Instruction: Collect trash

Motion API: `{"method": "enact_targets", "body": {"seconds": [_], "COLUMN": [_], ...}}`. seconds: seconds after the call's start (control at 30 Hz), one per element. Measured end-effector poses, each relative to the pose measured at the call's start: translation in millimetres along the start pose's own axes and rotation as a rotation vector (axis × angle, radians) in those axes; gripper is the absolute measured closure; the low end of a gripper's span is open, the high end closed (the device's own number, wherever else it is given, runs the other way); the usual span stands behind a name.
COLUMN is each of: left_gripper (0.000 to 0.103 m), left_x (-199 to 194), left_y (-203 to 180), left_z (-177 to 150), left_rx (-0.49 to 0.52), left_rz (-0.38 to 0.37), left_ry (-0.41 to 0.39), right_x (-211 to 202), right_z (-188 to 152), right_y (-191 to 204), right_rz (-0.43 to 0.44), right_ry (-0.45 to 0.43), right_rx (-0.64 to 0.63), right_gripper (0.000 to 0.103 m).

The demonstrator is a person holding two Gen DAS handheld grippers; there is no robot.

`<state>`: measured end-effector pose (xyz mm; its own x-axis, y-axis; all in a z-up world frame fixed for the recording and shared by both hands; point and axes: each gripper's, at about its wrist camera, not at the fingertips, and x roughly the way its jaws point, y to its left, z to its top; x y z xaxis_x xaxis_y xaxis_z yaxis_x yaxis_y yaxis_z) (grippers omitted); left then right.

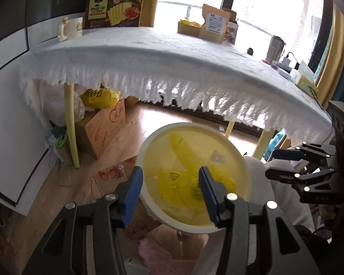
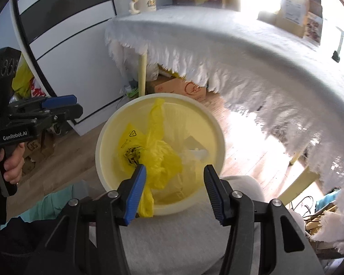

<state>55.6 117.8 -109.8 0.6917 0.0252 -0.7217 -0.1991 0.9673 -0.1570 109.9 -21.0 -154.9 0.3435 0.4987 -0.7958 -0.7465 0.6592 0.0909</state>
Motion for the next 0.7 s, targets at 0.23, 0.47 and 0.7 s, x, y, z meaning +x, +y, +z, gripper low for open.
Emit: {"method": "enact_targets", "body": {"seconds": [0.23,0.47,0.7], "left_gripper": [0.038,0.028,0.026], "left_x": [-14,-28,-44], "left_y": [-28,-53,-72], "left_z": [3,10,21], "left_rx": [0.049,0.093,0.135], "left_rz": [-0.04,-0.076,-0.074], "left_ry": [-0.043,-0.097,-0.169], "right_x": [-42,-78,-113], "right_z": [-16,-26,-27], "right_y": [-17,-30,-40], "right_rz": [-0.028,-0.072,-0.106], "right_ry": [-0.064,-0.131,-0.197], "right_rx": [0.051,0.074,0.087], "right_gripper": [0.053,0.053,0.053]}}
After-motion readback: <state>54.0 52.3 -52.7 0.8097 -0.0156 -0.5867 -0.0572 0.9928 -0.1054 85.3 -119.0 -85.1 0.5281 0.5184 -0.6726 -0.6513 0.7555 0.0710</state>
